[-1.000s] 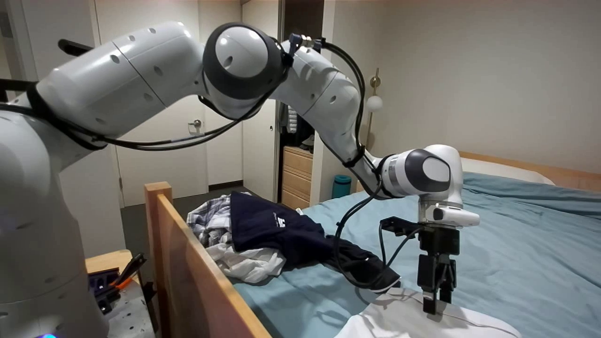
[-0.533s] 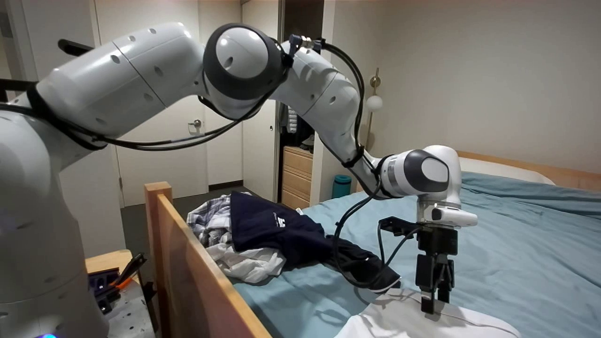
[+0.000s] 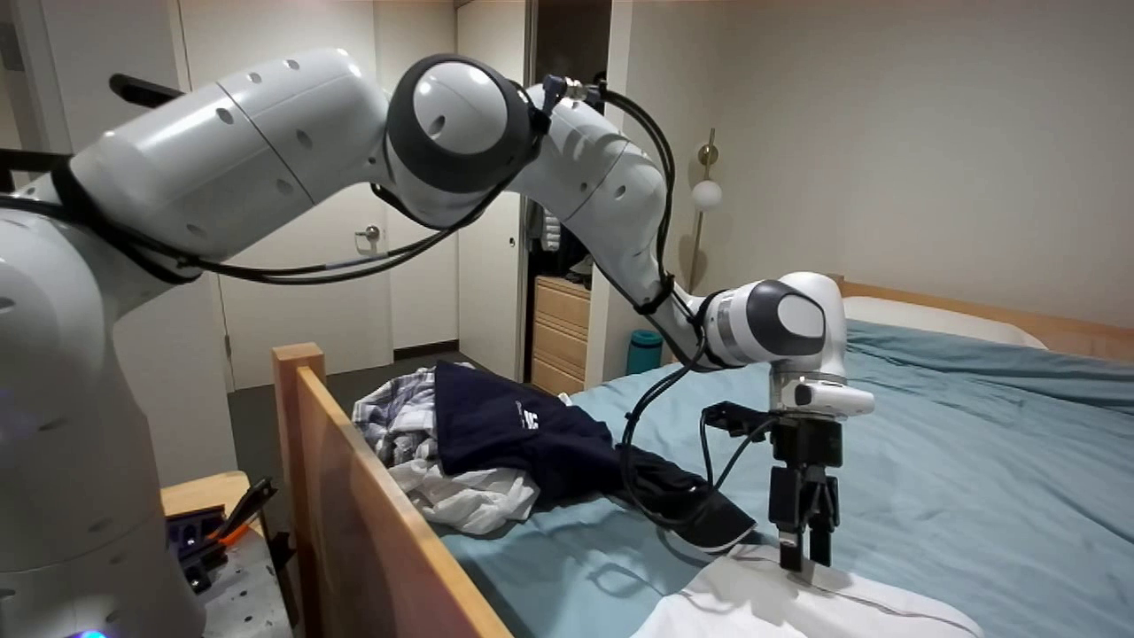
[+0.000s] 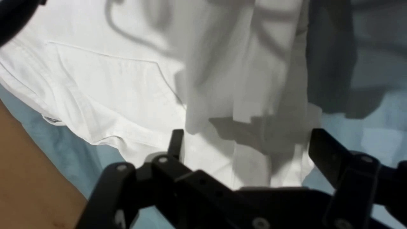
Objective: Fold the white clothing on the right side of the bed
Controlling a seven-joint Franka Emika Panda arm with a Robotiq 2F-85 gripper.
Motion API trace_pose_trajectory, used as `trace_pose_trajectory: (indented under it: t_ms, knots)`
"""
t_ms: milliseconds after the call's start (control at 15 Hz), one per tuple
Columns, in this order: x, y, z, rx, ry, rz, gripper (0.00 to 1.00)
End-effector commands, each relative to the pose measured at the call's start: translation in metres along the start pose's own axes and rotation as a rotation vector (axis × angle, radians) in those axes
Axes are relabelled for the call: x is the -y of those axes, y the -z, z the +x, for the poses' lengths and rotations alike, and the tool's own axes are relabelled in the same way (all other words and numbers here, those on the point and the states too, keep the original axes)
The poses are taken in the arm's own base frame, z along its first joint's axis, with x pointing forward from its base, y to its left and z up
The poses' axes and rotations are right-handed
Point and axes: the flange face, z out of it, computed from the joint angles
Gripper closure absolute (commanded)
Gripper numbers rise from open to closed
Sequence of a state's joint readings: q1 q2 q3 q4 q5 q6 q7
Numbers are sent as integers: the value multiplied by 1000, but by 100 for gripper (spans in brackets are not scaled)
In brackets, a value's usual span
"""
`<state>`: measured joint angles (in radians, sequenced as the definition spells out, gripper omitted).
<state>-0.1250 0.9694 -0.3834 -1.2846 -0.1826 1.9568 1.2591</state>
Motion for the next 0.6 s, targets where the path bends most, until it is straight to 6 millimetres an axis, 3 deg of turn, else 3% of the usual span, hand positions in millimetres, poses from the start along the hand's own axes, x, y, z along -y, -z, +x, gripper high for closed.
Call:
trace_pose_trajectory:
  t_ms: [0,400,467,533]
  knots:
    - [4,-14,0,-14,-23,-75,0]
    - [14,-34,-7,-32,-10,-127,0]
    - [15,-35,-7,-37,-6,-128,25]
    - [16,-35,-7,-43,-3,-128,26]
